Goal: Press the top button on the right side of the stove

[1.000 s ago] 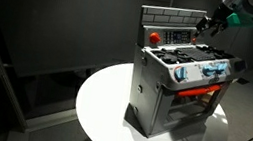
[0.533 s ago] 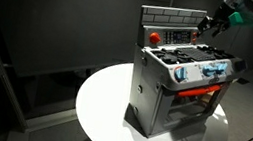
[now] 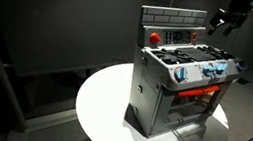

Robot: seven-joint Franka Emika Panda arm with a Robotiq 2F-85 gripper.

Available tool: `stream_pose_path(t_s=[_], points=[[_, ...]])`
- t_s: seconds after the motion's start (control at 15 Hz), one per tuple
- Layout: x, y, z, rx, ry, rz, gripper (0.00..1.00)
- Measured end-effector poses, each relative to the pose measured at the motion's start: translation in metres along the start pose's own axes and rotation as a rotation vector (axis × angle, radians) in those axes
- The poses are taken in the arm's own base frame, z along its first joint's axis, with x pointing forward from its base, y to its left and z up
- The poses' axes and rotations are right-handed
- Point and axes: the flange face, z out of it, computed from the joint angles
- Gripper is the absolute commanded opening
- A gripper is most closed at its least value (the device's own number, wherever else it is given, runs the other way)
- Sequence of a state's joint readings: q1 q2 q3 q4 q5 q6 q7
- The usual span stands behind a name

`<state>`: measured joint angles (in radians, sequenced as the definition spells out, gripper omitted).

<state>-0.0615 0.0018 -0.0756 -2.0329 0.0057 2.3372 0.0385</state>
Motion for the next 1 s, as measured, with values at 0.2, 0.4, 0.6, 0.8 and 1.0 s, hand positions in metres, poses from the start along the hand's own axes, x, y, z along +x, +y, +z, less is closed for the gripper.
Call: stream_pose_path(t_s=[0.2,0.4,0.6,0.8,1.0], points=[[-0.016,0.008,-0.025,0.003,-0.078,-0.039,1.00],[-0.034,0.018,-0.052,0.010,-0.136,-0.065,1.00],[-0.055,0.027,-0.082,0.021,-0.177,-0.080,1.00],[-0.077,0.033,-0.110,0.034,-0.214,-0.095,1.00],[-0.095,0.038,-0.132,0.041,-0.232,-0.108,1.00]])
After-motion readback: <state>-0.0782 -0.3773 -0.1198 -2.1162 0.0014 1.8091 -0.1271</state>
